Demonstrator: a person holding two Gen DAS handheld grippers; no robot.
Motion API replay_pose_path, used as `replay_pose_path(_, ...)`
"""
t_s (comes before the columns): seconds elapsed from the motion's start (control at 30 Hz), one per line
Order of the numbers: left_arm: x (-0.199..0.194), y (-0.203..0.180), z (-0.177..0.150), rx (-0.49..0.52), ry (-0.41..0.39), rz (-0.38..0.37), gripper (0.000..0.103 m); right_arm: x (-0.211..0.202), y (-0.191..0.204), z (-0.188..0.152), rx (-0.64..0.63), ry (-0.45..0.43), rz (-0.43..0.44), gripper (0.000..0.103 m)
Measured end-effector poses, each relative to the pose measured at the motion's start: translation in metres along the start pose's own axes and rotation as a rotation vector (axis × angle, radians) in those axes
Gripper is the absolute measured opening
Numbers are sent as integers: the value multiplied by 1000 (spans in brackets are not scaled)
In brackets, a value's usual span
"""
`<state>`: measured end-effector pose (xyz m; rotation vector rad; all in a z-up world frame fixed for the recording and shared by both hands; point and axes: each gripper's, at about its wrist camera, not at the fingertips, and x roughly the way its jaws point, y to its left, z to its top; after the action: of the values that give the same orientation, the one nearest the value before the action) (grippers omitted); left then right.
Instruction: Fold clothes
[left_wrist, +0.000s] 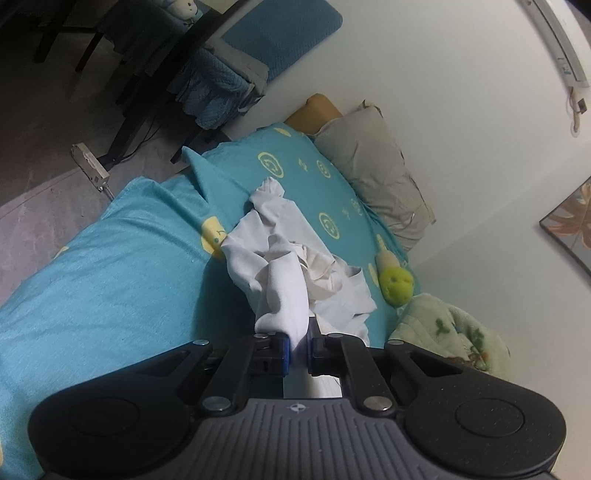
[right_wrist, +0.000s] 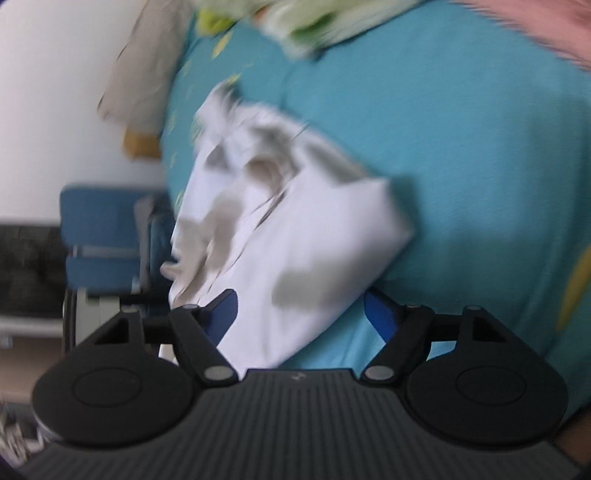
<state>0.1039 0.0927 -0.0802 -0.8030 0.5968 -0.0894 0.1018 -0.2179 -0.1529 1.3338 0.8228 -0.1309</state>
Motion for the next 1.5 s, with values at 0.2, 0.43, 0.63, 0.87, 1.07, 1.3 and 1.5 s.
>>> replay_pose_path(0.2, -7, -8, 9, 12, -11, -20, 8, -10, 20, 7, -104, -73, 13, 14)
replay_pose_path(0.43, -26, -28, 22, 37, -22, -45, 6, -44, 73, 17, -290, -157, 84, 11)
replay_pose_path(0.63, -59, -60, 38, 78, -28, -68, 6, -79, 111, 19, -393, -194, 128, 10)
replay_pose_path(0.87, -117, -71, 27, 105, -5, -62, 6, -134, 109, -12, -465, -204, 132, 10)
replay_pose_path(1.07, -181, -51, -8, 70, 21, -49, 6, -181, 77, -54, -510, -179, 103, 10)
replay_pose_path(1.3, -197, -41, -17, 39, 48, -33, 7, -189, 63, -70, -490, -166, 66, 10)
replay_pose_path(1.5, -153, -48, 5, 46, 47, 10, 7, -149, 86, -42, -469, -150, 52, 10)
